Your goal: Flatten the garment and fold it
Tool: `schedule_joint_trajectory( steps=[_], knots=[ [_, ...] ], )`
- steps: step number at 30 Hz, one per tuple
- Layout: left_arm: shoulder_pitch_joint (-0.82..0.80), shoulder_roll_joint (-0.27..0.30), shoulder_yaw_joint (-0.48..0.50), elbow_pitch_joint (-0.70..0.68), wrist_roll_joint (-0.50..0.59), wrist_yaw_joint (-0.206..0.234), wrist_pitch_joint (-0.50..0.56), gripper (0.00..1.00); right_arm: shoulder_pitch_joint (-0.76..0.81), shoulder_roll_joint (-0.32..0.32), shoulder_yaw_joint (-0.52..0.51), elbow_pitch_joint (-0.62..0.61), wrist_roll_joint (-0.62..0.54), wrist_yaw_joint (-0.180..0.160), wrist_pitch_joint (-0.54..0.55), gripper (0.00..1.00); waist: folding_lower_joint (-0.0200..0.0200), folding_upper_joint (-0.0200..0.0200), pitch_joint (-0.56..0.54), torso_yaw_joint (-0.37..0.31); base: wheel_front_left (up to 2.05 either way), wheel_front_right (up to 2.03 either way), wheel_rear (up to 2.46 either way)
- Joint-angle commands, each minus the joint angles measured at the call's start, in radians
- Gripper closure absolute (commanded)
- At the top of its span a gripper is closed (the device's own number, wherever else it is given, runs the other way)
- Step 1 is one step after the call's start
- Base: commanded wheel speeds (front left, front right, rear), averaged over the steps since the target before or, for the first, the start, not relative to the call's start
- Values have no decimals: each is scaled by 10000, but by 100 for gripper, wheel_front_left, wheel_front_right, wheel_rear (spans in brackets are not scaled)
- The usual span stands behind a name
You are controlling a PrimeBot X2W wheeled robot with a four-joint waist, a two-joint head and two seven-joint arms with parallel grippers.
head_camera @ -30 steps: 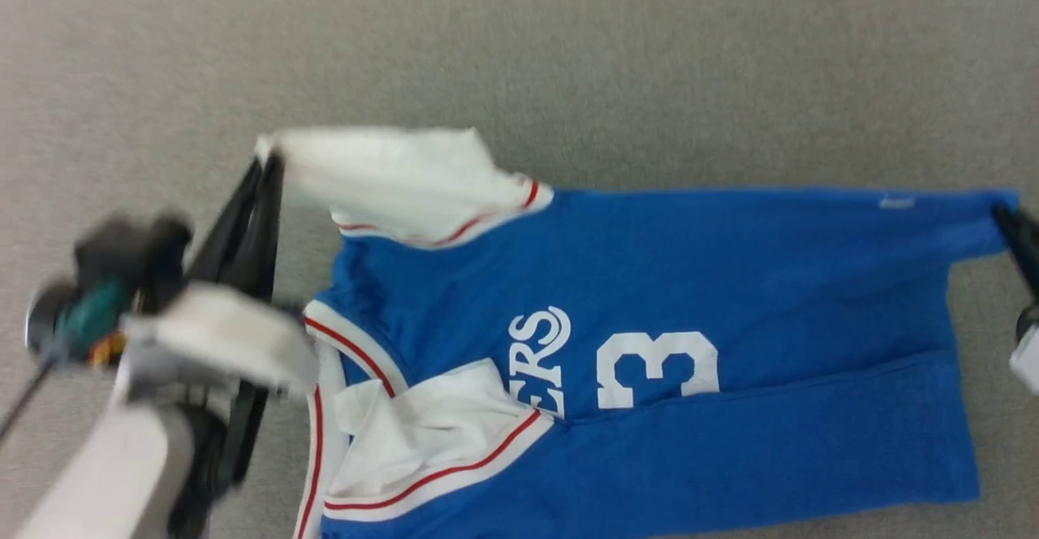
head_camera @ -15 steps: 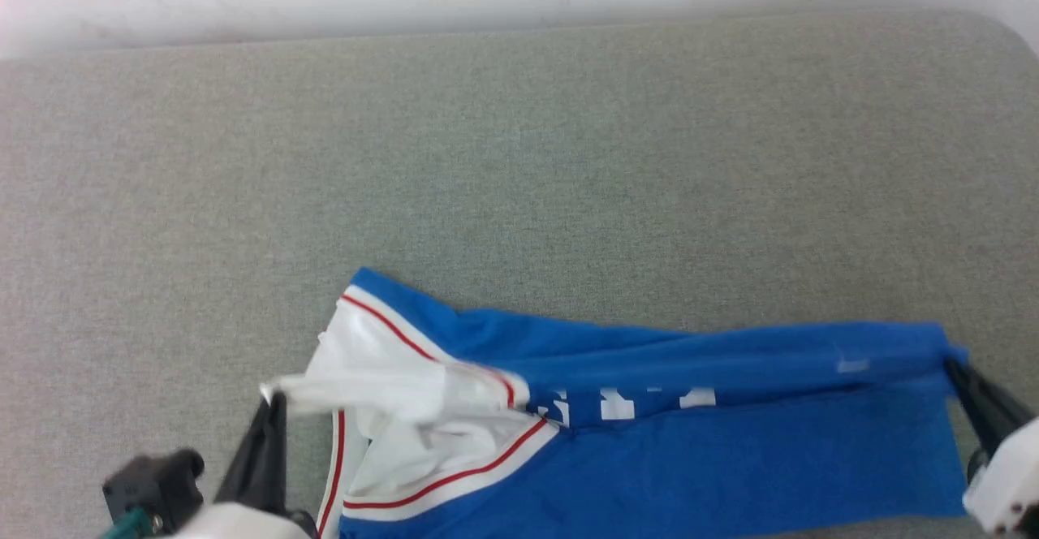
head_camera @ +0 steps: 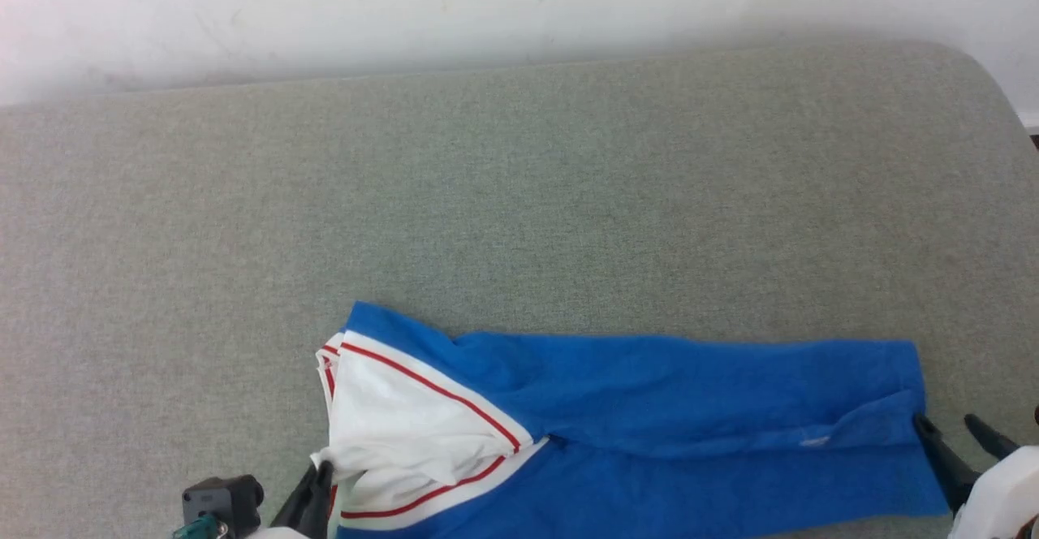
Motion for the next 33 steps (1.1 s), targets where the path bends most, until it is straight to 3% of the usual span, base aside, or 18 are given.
schedule_joint_trajectory(
  steps=[1, 7, 13, 19, 24, 33],
  knots=[
    [-175, -60, -16, 88, -28, -64, 10, 0, -164, 40, -2, 9, -32, -21, -23, 0, 1, 0, -63, -37, 0, 0, 0],
    [-143, -160, 212, 110, -135, 11, -333, 0, -134, -63, -402, -383, 489, -21, 202, 0, 1, 0, -243, -28, 0, 0, 0],
    [-49, -27, 1038, -1077, 756, 969, -1788, 0, 0, 67, -1302, -916, 442, -21, 348, 0, 1, 0, -257, 105, 0, 0, 0],
    [-284, -182, 1203, -1952, 2382, 1703, -2333, 0, 39, 521, -1021, -522, 54, -21, 567, 0, 1, 0, -153, 379, 0, 0, 0],
    [-215, -276, 916, -1980, 2991, 1784, -2368, 0, -109, 702, -804, -9, -133, -21, 453, 0, 1, 0, -58, 610, 0, 0, 0],
    [-330, -354, 729, -2021, 3063, 1763, -2310, 0, -138, 489, -822, 1029, -393, -21, 343, 0, 1, 0, 225, 954, 0, 0, 0]
  ],
)
